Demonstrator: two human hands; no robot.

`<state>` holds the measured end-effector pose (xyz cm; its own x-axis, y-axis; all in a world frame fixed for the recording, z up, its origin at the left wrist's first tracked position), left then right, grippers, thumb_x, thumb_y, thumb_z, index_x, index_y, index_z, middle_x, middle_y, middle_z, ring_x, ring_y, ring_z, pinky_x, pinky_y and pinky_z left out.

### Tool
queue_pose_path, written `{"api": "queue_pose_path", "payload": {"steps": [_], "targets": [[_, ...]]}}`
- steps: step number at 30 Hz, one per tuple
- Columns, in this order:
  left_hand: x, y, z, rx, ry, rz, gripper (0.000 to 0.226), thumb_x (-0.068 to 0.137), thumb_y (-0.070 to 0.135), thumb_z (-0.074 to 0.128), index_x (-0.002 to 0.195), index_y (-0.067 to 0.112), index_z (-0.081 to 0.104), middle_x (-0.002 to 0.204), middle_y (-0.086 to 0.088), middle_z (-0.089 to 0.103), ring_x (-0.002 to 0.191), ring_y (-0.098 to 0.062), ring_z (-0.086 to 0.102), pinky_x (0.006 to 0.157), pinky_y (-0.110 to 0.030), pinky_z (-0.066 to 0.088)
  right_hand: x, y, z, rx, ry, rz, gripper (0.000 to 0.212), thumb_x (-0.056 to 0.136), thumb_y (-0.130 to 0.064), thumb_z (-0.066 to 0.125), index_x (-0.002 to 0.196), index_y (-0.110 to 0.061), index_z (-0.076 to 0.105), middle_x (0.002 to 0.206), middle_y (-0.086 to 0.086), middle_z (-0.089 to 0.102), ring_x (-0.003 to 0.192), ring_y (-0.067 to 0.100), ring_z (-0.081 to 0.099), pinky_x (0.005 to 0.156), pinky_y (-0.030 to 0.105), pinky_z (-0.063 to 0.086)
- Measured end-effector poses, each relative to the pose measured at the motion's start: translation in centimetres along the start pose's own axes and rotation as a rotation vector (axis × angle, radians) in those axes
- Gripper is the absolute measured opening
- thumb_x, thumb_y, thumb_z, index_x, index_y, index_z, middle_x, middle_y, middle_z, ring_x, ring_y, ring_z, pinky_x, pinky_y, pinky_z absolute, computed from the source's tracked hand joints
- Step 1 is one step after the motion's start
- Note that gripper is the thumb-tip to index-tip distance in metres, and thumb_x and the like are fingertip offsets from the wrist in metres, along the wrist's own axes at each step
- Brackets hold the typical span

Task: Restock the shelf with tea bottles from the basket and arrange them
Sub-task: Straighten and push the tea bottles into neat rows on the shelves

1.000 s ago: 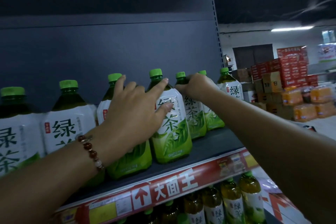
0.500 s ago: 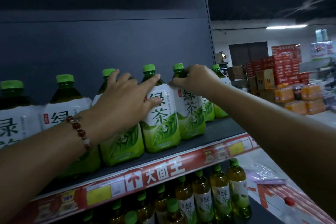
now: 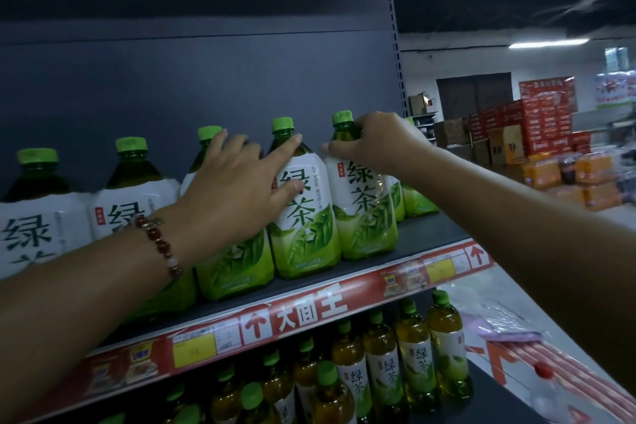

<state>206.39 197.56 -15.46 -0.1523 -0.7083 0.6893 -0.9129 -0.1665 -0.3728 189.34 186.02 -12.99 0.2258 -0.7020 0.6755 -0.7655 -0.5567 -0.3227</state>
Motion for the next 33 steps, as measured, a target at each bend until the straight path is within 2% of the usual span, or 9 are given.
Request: {"api": "queue_pose_path", "payload": {"steps": [4, 8, 12, 17, 21, 24, 27, 30, 33], "targets": [[-0.3, 1.7, -1.3, -0.011, 0.159, 0.026, 0.064, 0.094, 0.058, 0.043, 0.153, 0.033, 0.036, 0.139, -0.015, 0.046, 0.129, -0.034, 0.039, 0.113, -0.048, 0.023, -0.5, 0.2, 0.6, 0.039, 0.043, 0.003, 0.064, 0.076, -0.082, 0.05, 0.099, -0.025, 0.066, 0.089, 0.001, 0.069, 0.08, 0.022, 0.066, 0.071, 0.034, 0.057], [1.1, 4.2, -1.3, -0.025, 0.134, 0.069, 0.065, 0.097, 0.06, 0.038, 0.155, 0.035, 0.027, 0.159, -0.01, 0.026, 0.143, -0.031, 0.025, 0.114, -0.044, 0.02, -0.6, 0.7, -0.2, 0.168, -0.03, -0.021, 0.061, 0.092, -0.07, 0.04, 0.113, -0.02, 0.068, 0.1, 0.007, 0.071, 0.088, 0.027, 0.069, 0.077, 0.041, 0.059], [3.3, 5.9, -0.8, 0.013, 0.117, 0.065, 0.068, 0.096, 0.065, 0.03, 0.155, 0.032, 0.024, 0.149, -0.007, 0.041, 0.133, -0.03, 0.035, 0.111, -0.047, 0.025, 0.2, 3.0, -1.6, 0.402, 0.017, 0.048, 0.054, 0.099, -0.056, 0.041, 0.119, -0.012, 0.067, 0.101, 0.008, 0.07, 0.082, 0.027, 0.069, 0.08, 0.047, 0.059], [4.2, 7.6, 0.8, 0.103, -0.007, 0.023, 0.081, 0.09, 0.077, 0.024, 0.157, 0.037, 0.004, 0.134, -0.01, 0.054, 0.13, -0.033, 0.039, 0.114, -0.065, 0.012, 2.2, 5.8, -1.1, 0.345, 0.074, 0.108, 0.054, 0.098, -0.052, 0.046, 0.134, -0.014, 0.059, 0.126, 0.008, 0.065, 0.107, 0.027, 0.063, 0.093, 0.046, 0.053], [3.9, 8.0, 1.8, 0.116, 0.022, 0.013, 0.088, 0.087, 0.081, 0.023, 0.157, 0.035, -0.002, 0.127, -0.007, 0.059, 0.129, -0.032, 0.04, 0.114, -0.07, 0.002, 3.7, 7.2, 0.6, 0.28, 0.04, 0.177, 0.073, 0.09, -0.062, 0.053, 0.146, -0.017, 0.044, 0.143, 0.007, 0.054, 0.113, 0.029, 0.062, 0.096, 0.044, 0.052], [3.8, 8.1, 2.2, 0.11, 0.067, 0.007, 0.088, 0.086, 0.081, 0.023, 0.158, 0.035, 0.0, 0.125, -0.006, 0.06, 0.128, -0.031, 0.041, 0.114, -0.069, 0.003, 4.6, 7.5, 1.9, 0.185, 0.035, 0.195, 0.078, 0.086, -0.066, 0.056, 0.147, -0.019, 0.043, 0.143, 0.008, 0.054, 0.121, 0.029, 0.058, 0.097, 0.041, 0.05], [3.9, 8.3, 2.5, 0.074, 0.085, -0.016, 0.087, 0.087, 0.08, 0.026, 0.158, 0.035, 0.002, 0.126, -0.007, 0.059, 0.13, -0.032, 0.039, 0.114, -0.069, 0.004, 5.4, 7.3, 3.2, 0.132, 0.019, 0.216, 0.076, 0.088, -0.063, 0.056, 0.147, -0.017, 0.041, 0.139, 0.01, 0.056, 0.116, 0.03, 0.06, 0.09, 0.038, 0.051], [3.9, 8.5, 2.6, 0.064, 0.106, -0.022, 0.087, 0.087, 0.079, 0.026, 0.158, 0.035, 0.003, 0.125, -0.008, 0.06, 0.13, -0.033, 0.039, 0.114, -0.07, 0.004, 6.3, 7.0, 4.4, 0.181, -0.031, 0.258, 0.069, 0.092, -0.053, 0.057, 0.144, -0.01, 0.043, 0.136, 0.014, 0.056, 0.115, 0.031, 0.06, 0.092, 0.039, 0.051], [3.8, 8.4, 2.8, 0.058, 0.13, -0.021, 0.088, 0.086, 0.08, 0.027, 0.158, 0.034, 0.004, 0.122, -0.007, 0.06, 0.128, -0.032, 0.041, 0.114, -0.069, 0.005, 7.1, 6.8, 5.3, 0.122, -0.069, 0.291, 0.048, 0.096, -0.039, 0.055, 0.13, -0.006, 0.053, 0.128, 0.014, 0.06, 0.113, 0.031, 0.06, 0.091, 0.039, 0.05]]}}
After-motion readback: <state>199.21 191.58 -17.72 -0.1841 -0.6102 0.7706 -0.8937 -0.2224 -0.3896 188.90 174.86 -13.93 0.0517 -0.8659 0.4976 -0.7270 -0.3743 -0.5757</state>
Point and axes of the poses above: each hand's wrist, its own x-axis towards the middle knuckle, its own z-axis out of the palm, y = z × x, the point moved 4 cm from there along x, towards the middle knuckle
